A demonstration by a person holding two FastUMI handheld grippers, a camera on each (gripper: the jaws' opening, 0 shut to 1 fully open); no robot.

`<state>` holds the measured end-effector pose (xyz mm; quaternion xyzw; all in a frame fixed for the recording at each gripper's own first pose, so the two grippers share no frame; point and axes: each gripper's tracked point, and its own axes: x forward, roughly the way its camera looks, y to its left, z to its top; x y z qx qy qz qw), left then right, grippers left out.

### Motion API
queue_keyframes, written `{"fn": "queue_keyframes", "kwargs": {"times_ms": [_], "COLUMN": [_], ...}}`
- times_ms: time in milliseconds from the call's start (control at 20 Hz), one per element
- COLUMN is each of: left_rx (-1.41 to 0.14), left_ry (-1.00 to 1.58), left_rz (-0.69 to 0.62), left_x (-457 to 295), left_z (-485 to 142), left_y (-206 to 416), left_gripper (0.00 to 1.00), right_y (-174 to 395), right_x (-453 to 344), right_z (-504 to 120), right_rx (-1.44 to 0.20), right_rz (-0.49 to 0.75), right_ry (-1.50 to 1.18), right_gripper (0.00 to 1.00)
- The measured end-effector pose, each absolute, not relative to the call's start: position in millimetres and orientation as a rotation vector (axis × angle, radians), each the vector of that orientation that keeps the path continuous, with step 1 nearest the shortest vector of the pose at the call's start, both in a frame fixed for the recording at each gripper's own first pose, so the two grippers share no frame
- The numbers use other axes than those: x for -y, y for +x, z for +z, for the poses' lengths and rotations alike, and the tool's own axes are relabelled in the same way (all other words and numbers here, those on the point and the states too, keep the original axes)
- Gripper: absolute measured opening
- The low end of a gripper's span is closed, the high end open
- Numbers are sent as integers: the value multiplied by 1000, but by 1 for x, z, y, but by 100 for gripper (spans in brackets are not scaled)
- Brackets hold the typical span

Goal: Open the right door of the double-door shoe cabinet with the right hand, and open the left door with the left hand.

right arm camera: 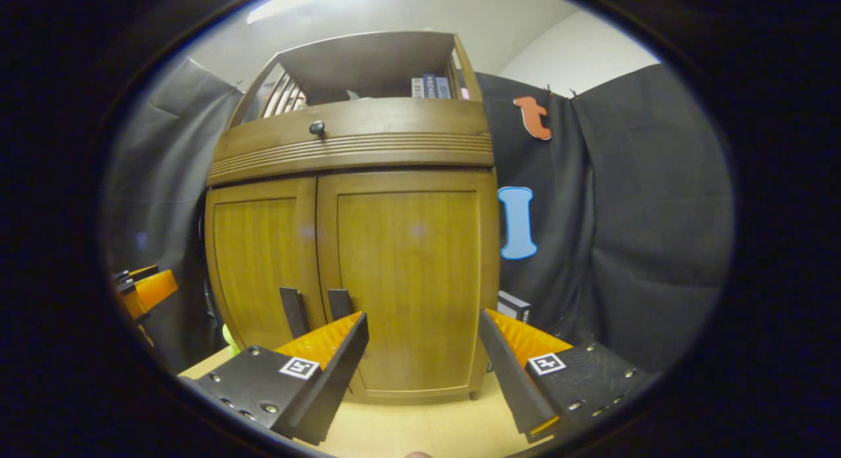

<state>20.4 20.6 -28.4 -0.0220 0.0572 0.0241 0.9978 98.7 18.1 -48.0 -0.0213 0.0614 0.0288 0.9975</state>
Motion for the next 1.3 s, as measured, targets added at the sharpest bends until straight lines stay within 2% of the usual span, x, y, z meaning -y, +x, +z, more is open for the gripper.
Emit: {"fn": "queue_keyframes", "kwargs": {"times_ms": [50, 100, 350, 450, 500, 650, 700, 850, 950, 1000, 1150, 1200, 1300], "left_rx": [-118, -120, -126, -124, -121, -117, -119, -127, -139, -143, -150, -154, -162], "left_ry": [-48, -50, -56, -55, -54, -45, -43, -57, -101, -112, -108, -111, -111], "left_rz": [45, 41, 16, 21, 23, 28, 28, 49, 65, 64, 59, 56, 47], "left_x": [-20, -18, -12, -14, -15, -19, -19, -26, -29, -28, -28, -26, -23], "left_z": [-29, -30, -31, -30, -30, -30, -31, -33, -35, -36, -38, -40, -42], "left_y": [21, 22, 23, 23, 23, 26, 27, 28, 29, 29, 30, 30, 32], "left_gripper": [96, 96, 96, 94, 94, 96, 94, 94, 94, 95, 92, 92, 92], "right_y": [103, 109, 152, 166, 171, 182, 185, 195, 203, 211, 211, 219, 208], "right_x": [-22, -29, -50, -62, -69, -91, -100, -126, -132, -131, -129, -144, -142], "right_z": [-54, -59, -92, -106, -111, -119, -121, -127, -137, -141, -145, -154, -145], "right_rx": [-133, -141, -196, -219, -229, -213, -210, -213, -245, -255, -265, -255, -249], "right_rz": [67, 77, 78, 106, 118, 182, 203, 261, 245, 230, 218, 294, 271], "right_ry": [-50, -53, -36, -14, -14, 7, 27, 51, 42, 21, -19, -20, -35], "right_gripper": [97, 100, 99, 97, 100, 100, 97, 100, 97, 100, 71, 62, 29]}}
